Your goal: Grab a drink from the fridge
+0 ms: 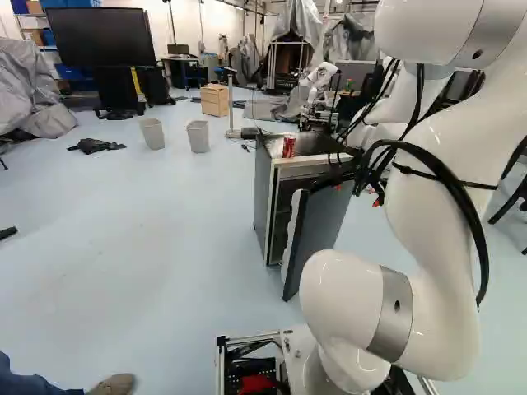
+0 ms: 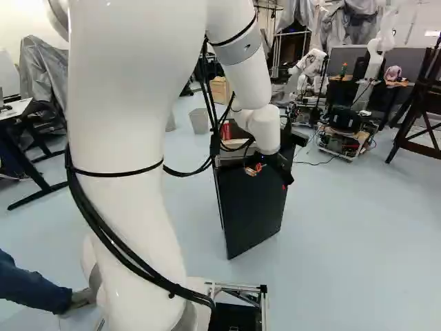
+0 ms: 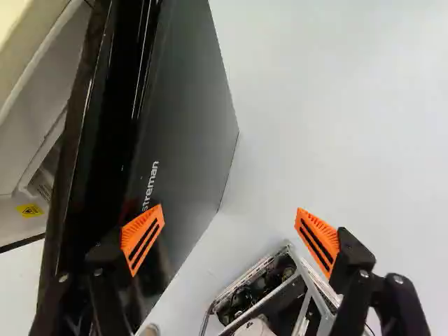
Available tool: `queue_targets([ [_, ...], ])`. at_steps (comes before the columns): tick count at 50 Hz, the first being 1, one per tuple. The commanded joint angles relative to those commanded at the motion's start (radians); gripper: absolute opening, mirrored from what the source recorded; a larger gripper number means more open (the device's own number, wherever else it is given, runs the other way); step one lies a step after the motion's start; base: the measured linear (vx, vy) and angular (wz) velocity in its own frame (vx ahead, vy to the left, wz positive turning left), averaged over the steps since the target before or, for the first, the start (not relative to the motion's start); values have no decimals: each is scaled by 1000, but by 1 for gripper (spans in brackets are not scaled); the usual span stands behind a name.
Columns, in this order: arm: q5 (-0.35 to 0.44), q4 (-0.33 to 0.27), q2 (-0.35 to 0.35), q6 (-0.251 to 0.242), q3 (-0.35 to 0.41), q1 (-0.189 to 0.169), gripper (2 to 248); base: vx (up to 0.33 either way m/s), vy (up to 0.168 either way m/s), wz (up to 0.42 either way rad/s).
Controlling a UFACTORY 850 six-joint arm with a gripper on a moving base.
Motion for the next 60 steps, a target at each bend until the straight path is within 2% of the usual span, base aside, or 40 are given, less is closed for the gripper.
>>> queue_targets([
  [60,0,0,-6,0,-7,118,247,0,0,0],
])
